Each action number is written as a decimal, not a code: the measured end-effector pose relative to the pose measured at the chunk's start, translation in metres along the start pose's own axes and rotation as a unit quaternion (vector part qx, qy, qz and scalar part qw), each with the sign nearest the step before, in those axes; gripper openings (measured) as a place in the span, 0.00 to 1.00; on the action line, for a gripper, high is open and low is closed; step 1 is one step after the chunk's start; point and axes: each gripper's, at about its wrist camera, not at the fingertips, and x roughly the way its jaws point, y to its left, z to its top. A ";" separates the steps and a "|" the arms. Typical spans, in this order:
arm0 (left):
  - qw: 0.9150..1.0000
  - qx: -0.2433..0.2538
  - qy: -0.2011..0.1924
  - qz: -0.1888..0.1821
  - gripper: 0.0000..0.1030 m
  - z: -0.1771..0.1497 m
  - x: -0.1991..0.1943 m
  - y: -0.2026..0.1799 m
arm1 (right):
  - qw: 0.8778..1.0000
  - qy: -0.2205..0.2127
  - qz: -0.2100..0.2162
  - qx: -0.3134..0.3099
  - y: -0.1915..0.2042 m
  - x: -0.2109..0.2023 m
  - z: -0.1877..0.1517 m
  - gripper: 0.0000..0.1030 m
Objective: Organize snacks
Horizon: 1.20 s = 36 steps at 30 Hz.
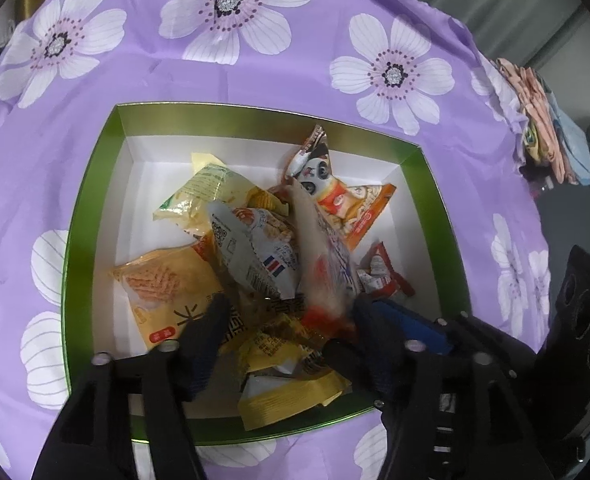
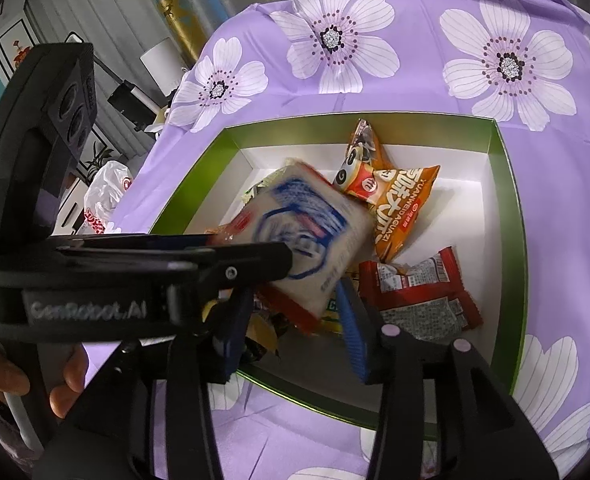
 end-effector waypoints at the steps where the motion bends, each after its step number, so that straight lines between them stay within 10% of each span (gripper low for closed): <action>1: 1.000 0.004 -0.002 0.005 0.70 0.000 -0.001 -0.001 | 1.000 0.000 -0.001 0.001 0.000 0.000 0.000 0.47; 36: 0.985 0.035 -0.142 0.087 0.94 -0.040 -0.123 -0.022 | 0.990 -0.073 -0.110 -0.038 0.046 -0.093 -0.005 1.00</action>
